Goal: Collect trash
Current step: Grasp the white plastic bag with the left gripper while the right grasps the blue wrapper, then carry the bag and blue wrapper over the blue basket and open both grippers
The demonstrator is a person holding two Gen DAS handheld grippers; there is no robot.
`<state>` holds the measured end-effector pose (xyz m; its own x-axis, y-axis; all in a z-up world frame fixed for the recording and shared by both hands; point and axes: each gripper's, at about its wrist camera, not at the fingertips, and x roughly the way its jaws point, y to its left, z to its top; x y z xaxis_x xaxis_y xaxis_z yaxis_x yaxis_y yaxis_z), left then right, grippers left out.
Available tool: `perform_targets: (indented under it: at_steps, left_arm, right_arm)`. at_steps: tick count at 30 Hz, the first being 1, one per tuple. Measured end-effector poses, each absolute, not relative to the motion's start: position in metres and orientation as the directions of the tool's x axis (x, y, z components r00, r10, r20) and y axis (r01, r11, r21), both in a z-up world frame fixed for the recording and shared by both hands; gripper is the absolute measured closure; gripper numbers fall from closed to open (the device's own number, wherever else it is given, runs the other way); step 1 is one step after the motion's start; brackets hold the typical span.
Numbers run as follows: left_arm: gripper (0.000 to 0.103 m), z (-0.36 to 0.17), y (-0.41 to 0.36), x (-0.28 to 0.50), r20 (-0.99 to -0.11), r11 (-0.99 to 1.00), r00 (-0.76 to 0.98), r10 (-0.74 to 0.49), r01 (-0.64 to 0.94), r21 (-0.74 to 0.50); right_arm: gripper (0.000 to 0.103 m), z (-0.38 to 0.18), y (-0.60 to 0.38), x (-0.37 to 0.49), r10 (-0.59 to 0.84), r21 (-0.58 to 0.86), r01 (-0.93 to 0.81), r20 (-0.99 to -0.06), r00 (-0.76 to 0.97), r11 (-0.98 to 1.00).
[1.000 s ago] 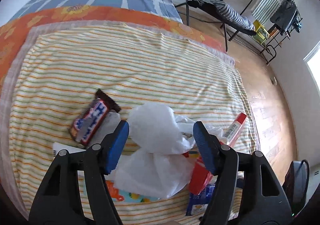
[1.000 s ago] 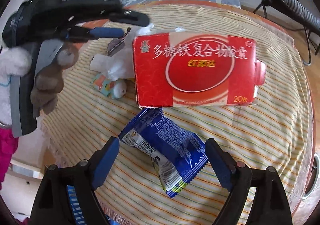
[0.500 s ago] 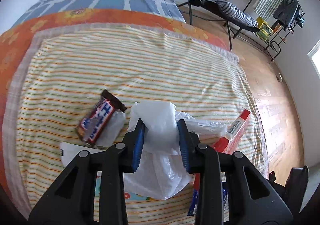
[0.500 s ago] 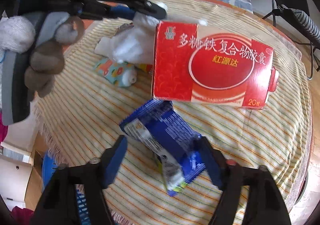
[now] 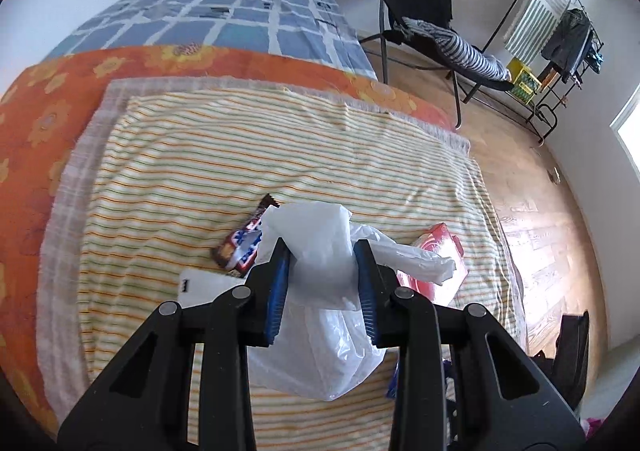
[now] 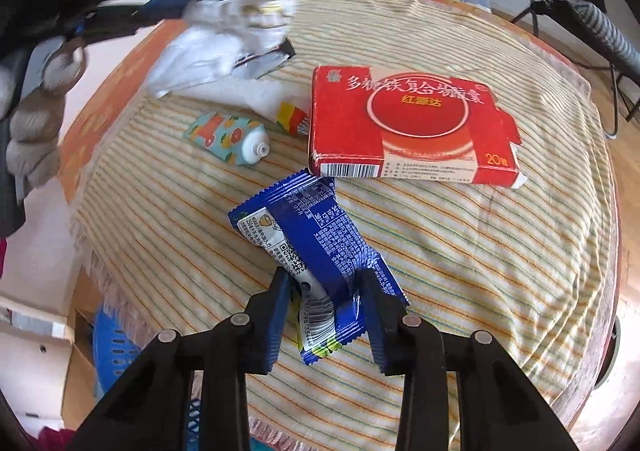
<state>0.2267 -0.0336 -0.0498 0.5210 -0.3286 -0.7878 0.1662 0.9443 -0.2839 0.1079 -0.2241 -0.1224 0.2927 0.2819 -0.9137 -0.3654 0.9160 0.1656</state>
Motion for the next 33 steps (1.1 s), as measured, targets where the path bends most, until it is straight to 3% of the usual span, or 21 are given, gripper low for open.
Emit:
perform_targets:
  at_steps: [14,33]
  left_arm:
    - [0.072,-0.032,-0.004,0.169,-0.760,0.943,0.560,-0.331,0.208,-0.259]
    - [0.072,-0.042,0.022,0.076,-0.759,0.935,0.547,-0.354,0.232,-0.268]
  right_arm:
    - [0.079,-0.104,-0.218,0.087,0.288,0.167,-0.348,-0.899,0.331,0.922]
    - [0.080,-0.057,-0.203,0.046,0.355,0.211,-0.376,-0.858,0.372,0.903]
